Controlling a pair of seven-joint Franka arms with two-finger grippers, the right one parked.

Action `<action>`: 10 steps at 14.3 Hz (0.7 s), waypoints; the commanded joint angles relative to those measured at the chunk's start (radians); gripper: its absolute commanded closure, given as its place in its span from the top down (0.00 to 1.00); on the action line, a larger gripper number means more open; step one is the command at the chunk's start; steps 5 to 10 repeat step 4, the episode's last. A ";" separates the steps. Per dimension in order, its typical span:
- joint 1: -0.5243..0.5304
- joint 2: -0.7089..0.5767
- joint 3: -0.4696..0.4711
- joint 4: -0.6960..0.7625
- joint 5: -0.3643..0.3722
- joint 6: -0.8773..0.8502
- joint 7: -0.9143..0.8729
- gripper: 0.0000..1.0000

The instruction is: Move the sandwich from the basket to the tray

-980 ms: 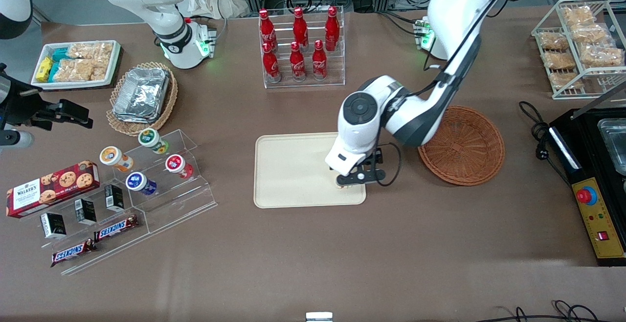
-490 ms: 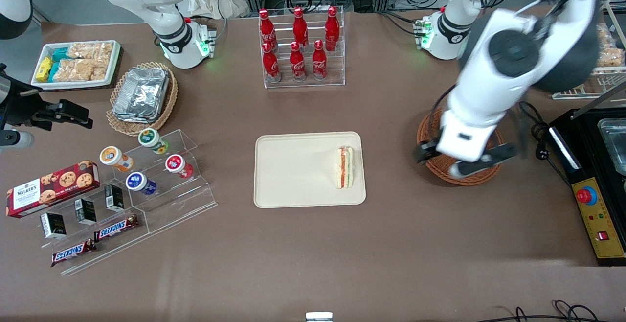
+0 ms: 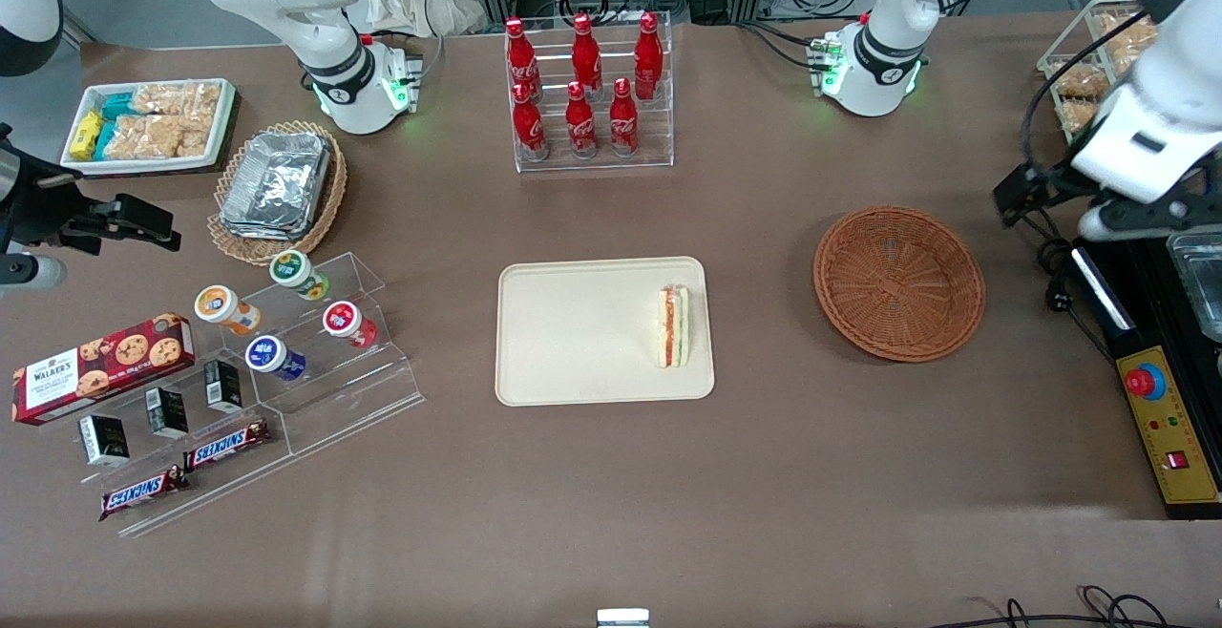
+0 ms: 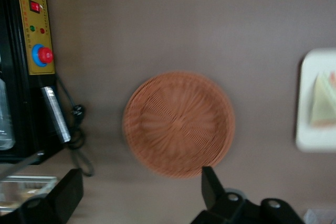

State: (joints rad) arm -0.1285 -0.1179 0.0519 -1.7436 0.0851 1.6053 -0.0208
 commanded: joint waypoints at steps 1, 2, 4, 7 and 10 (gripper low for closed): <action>-0.020 -0.011 0.028 0.019 -0.011 -0.045 0.156 1.00; -0.025 0.021 0.022 0.054 -0.002 -0.044 0.135 1.00; -0.026 0.082 0.003 0.128 -0.011 -0.045 0.061 1.00; -0.026 0.082 0.003 0.128 -0.011 -0.045 0.061 1.00; -0.026 0.082 0.003 0.128 -0.011 -0.045 0.061 1.00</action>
